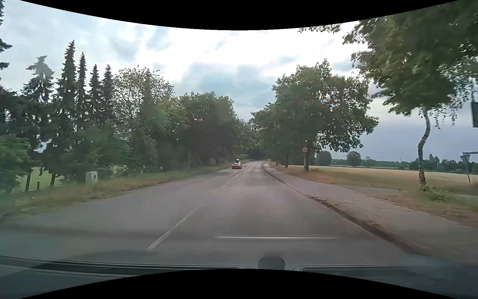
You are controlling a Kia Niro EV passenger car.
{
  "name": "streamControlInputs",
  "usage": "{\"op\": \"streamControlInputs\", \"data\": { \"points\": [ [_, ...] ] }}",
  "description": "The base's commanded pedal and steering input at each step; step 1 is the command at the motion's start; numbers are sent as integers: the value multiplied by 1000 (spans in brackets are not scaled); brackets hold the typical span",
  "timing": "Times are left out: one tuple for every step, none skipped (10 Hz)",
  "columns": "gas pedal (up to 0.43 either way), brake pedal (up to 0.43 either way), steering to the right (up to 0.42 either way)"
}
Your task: Follow the waypoints while adhering to traffic rules and regulations
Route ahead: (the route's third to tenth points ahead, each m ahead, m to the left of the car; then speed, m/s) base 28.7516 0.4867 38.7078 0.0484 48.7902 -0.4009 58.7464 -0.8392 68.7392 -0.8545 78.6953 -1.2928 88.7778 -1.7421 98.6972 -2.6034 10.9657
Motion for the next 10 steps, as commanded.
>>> {"op": "streamControlInputs", "data": {
  "points": [
    [331, 0, -1],
    [331, 0, 1],
    [331, 0, 2],
    [331, 0, 4],
    [331, 0, 4],
    [331, 0, 2],
    [350, 0, 1],
    [358, 0, 1],
    [358, 0, 0],
    [358, 0, -1]
  ]
}}
